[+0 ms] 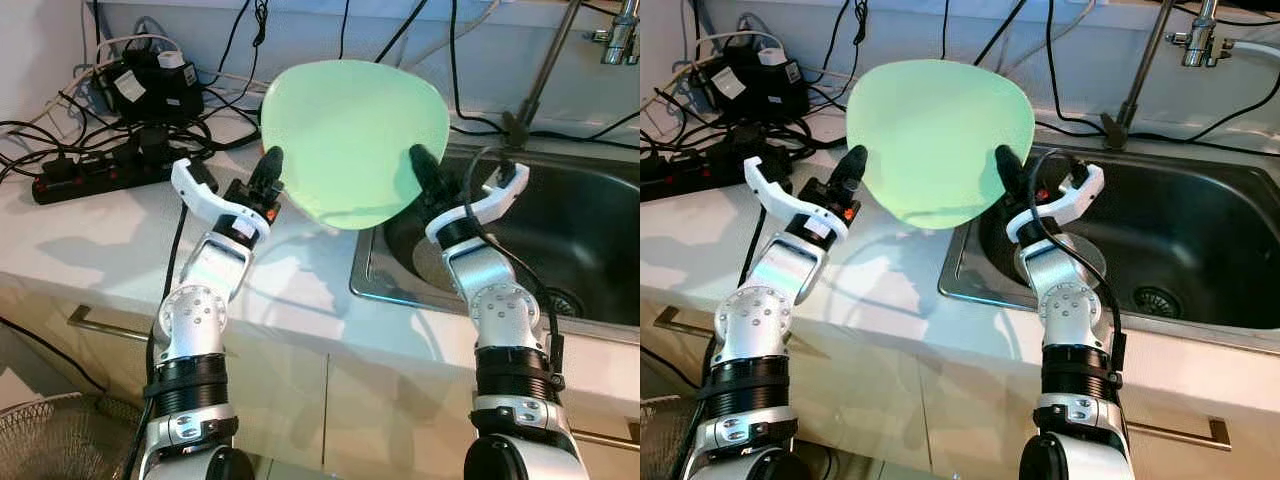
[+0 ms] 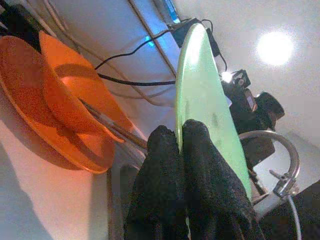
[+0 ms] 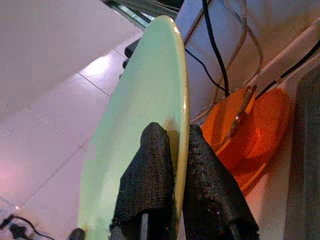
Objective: Kitchen organization
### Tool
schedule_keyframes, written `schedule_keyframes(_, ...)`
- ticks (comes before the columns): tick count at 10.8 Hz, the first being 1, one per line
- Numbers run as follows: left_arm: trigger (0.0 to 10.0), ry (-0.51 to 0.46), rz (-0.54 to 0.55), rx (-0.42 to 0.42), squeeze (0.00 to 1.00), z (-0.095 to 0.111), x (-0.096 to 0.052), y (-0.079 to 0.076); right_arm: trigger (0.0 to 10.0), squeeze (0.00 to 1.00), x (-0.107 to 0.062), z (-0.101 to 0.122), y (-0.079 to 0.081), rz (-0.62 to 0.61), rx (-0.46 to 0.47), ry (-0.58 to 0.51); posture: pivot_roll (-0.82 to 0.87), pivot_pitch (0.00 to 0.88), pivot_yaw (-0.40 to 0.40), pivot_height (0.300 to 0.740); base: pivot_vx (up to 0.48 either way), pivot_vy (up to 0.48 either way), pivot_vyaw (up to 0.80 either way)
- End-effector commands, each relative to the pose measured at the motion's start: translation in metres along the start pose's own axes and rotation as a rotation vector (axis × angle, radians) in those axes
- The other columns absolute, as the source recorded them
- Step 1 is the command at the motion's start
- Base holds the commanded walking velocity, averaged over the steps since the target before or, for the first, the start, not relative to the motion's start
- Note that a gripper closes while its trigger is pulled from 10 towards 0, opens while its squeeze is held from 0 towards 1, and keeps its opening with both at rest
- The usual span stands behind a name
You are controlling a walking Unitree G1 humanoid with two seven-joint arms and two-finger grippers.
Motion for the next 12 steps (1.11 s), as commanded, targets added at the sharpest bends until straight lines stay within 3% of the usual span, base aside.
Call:
schedule_keyframes(1,10.0,0.012,-0.051,0.033,0.00,-0.002,0.006,-0.013,0.0,0.00,0.002,-0.003,0.005,0.016,-0.009,0.016,0.18,0.000,0.045,0.740,0.000,0.000,0.00)
schedule_keyframes(3,10.0,0.028,-0.052,0.038,0.00,-0.005,0.006,-0.013,0.0,0.00,0.002,-0.002,0.006,0.020,0.002,0.010,0.18,0.000,0.045,0.740,0.000,0.000,0.00)
schedule_keyframes(4,10.0,0.036,-0.050,0.061,1.00,-0.007,0.006,-0.012,0.0,0.00,0.002,-0.001,0.007,0.022,0.016,0.001,0.18,0.000,0.044,0.740,0.000,0.000,0.00)
schedule_keyframes(8,10.0,0.044,-0.061,0.064,1.00,-0.009,0.004,-0.012,0.0,0.00,0.003,0.011,0.007,0.019,0.054,-0.060,0.19,0.000,0.041,0.740,0.000,0.000,0.00)
schedule_keyframes(10,10.0,0.060,-0.078,0.102,1.00,-0.013,0.003,-0.015,0.0,0.00,0.000,0.039,0.006,0.030,0.118,-0.174,0.19,0.000,0.041,0.740,0.000,0.000,0.00)
schedule_keyframes(11,10.0,0.066,-0.081,0.109,0.00,-0.015,0.003,-0.016,0.0,0.00,-0.002,0.050,0.006,0.036,0.140,-0.216,0.18,0.000,0.041,0.740,0.000,0.000,0.00)
schedule_keyframes(12,10.0,0.072,-0.077,0.112,0.00,-0.016,0.003,-0.016,0.0,0.00,-0.006,0.063,0.004,0.035,0.155,-0.262,0.18,0.000,0.042,0.740,0.000,0.000,0.00)
Point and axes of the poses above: a point about 5 cm out from each wrist's last joint towards the gripper, its own x axis pointing out of the wrist towards the gripper, its own z axis along the axis of the wrist's last joint, y = z × x, the point moved 4 cm from there along x, pointing out of the wrist towards the gripper, and after that the axes turned 14 degrees about x, right-handed, at the moved point
